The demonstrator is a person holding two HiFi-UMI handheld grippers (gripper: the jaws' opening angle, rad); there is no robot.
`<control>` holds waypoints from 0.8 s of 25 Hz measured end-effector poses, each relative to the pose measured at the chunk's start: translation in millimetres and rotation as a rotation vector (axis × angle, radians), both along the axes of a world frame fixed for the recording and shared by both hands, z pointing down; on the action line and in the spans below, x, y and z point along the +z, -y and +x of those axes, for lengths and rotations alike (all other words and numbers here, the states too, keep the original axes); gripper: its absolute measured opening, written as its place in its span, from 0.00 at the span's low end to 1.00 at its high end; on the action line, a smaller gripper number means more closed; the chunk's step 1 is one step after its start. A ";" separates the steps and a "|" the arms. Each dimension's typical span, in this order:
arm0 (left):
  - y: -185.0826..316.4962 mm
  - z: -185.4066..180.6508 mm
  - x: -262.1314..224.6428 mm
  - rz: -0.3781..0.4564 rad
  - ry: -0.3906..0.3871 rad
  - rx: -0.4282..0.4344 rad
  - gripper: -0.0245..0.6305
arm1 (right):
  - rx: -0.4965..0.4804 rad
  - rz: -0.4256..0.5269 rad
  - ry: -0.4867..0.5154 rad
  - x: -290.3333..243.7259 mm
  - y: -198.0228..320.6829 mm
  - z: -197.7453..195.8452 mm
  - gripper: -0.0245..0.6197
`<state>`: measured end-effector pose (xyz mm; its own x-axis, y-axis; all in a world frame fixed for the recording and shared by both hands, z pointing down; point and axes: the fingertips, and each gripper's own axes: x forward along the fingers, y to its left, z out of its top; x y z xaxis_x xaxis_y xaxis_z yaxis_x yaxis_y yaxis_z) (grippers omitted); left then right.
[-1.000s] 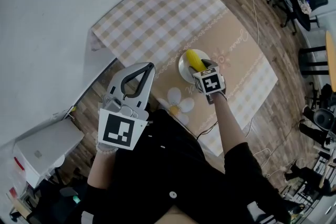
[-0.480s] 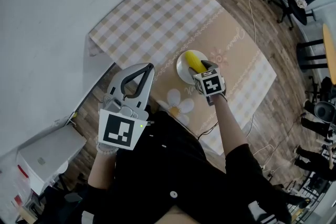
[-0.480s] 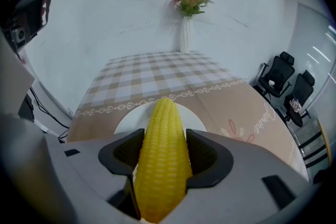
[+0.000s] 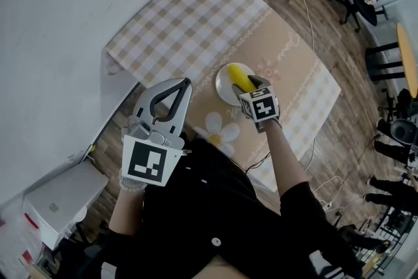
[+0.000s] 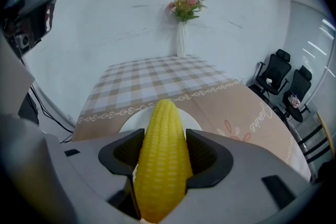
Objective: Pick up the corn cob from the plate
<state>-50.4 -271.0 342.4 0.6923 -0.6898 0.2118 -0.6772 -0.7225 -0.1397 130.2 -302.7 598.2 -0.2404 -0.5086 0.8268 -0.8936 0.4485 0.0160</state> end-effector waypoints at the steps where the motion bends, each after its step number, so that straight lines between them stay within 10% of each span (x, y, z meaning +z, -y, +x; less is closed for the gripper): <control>1: 0.7 0.5 -0.4 0.000 -0.001 0.002 0.06 | 0.003 0.004 0.004 -2.0 0.2 0.0 0.43; 20: 12.6 16.2 -8.8 0.021 -0.014 0.057 0.06 | 0.055 0.159 0.093 -65.9 -0.4 -4.3 0.43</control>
<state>-34.2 -283.6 333.6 0.7332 -0.6536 0.1878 -0.6372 -0.7567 -0.1460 125.9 -302.4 532.3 -0.2809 -0.6451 0.7106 -0.9175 0.3978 -0.0015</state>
